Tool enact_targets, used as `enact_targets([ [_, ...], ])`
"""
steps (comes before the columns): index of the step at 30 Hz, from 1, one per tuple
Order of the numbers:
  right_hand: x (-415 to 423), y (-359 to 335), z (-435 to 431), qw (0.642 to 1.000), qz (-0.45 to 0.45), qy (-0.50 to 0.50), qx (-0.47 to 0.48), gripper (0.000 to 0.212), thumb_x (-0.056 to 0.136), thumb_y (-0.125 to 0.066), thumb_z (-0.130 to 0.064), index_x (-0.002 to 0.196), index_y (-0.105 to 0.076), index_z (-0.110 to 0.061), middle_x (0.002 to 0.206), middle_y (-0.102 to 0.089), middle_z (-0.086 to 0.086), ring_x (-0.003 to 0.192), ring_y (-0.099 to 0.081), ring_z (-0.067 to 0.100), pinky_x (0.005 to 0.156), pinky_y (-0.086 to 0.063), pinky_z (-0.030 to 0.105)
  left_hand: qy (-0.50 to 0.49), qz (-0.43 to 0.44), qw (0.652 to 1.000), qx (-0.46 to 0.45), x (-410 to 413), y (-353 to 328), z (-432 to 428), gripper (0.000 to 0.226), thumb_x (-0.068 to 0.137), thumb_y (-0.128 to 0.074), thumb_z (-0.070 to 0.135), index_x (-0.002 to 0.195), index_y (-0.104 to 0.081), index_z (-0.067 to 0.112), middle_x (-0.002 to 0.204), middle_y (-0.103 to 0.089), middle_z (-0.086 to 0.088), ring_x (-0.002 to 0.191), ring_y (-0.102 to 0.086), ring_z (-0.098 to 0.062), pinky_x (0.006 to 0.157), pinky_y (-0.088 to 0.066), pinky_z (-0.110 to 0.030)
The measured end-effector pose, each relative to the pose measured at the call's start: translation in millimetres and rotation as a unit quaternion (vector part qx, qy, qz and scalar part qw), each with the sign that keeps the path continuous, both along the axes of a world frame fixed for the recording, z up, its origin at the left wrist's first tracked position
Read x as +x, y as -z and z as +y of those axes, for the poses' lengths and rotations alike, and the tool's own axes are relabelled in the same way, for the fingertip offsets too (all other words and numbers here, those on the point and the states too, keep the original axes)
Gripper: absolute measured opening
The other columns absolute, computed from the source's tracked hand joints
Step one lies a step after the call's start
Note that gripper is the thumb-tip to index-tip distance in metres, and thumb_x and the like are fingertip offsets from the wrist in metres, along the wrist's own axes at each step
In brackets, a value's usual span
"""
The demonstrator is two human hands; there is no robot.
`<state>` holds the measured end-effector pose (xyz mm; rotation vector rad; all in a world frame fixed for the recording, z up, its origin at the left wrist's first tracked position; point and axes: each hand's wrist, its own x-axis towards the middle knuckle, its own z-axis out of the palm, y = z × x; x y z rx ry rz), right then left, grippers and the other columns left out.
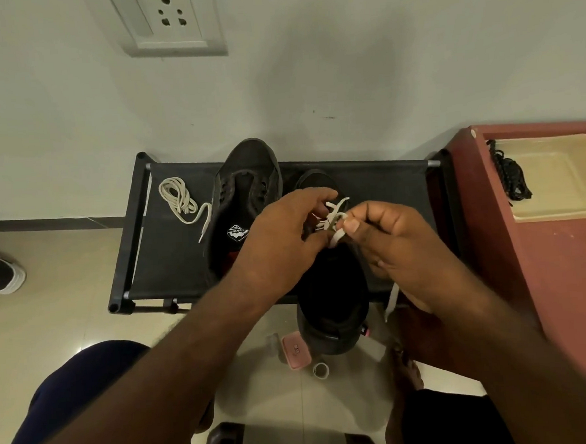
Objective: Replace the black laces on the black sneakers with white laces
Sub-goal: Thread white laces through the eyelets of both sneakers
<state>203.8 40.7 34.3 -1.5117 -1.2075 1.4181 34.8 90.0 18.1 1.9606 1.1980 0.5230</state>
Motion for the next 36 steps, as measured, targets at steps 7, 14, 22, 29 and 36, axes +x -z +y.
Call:
enact_targets([
  [7, 2.2, 4.5, 0.5, 0.999, 0.012, 0.02, 0.024, 0.011, 0.098, -0.059, -0.016, 0.092, -0.067, -0.011, 0.057, -0.059, -0.014, 0.047, -0.052, -0.001, 0.047, -0.039, 0.008, -0.038, -0.225, 0.97, -0.084, 5.0, -8.2, 0.9, 0.021, 0.093, -0.061, 0.023, 0.113, -0.068, 0.024, 0.104, -0.068, 0.003, 0.094, -0.063, -0.001, 0.075, -0.051, -0.017],
  [14, 29.4, 21.7, 5.6, 0.943, -0.319, -0.024, 0.096, 0.024, 0.095, -0.065, -0.02, 0.086, -0.061, -0.042, 0.089, -0.065, -0.014, 0.085, -0.06, -0.001, 0.071, -0.042, 0.009, -0.282, -0.421, 0.801, -0.318, -9.2, -16.4, 20.8, 0.027, 0.104, -0.044, 0.031, 0.091, -0.06, 0.015, 0.073, -0.068, 0.0, 0.055, -0.054, -0.008, 0.048, -0.04, -0.018],
  [22, 41.2, 36.0, 6.1, 0.932, -0.357, -0.07, 0.007, 0.014, 0.098, -0.06, -0.023, 0.093, -0.073, -0.027, 0.087, -0.063, -0.012, 0.085, -0.06, 0.004, 0.08, -0.048, 0.029, -0.348, -0.353, 0.828, -0.261, -24.2, -11.9, 27.8, 0.029, 0.107, -0.037, 0.025, 0.09, -0.056, 0.014, 0.055, -0.046, 0.003, 0.047, -0.046, -0.01, 0.044, -0.037, -0.021],
  [29, 53.8, 33.8, 3.4, 0.908, -0.416, -0.019, -0.049, 0.026, 0.1, -0.058, -0.032, 0.076, -0.064, -0.024, 0.071, -0.064, 0.0, 0.064, -0.056, 0.014, 0.056, -0.038, 0.029, -0.361, -0.281, 0.858, -0.232, -20.7, -9.7, 22.0, 0.039, 0.107, -0.038, 0.029, 0.08, -0.06, 0.013, 0.052, -0.038, 0.002, 0.045, -0.034, -0.009, 0.038, -0.03, -0.018],
  [36, 50.5, 27.6, 0.4, 0.984, -0.168, 0.053, 0.015, 0.016, 0.1, -0.056, -0.012, 0.092, -0.069, -0.018, 0.071, -0.066, -0.001, 0.061, -0.06, 0.01, 0.065, -0.05, 0.025, -0.198, -0.081, 0.977, -0.001, -20.1, -1.3, 14.1, 0.045, 0.092, -0.059, 0.005, 0.132, -0.05, 0.025, 0.106, -0.063, 0.008, 0.072, -0.061, -0.011, 0.067, -0.053, -0.034],
])
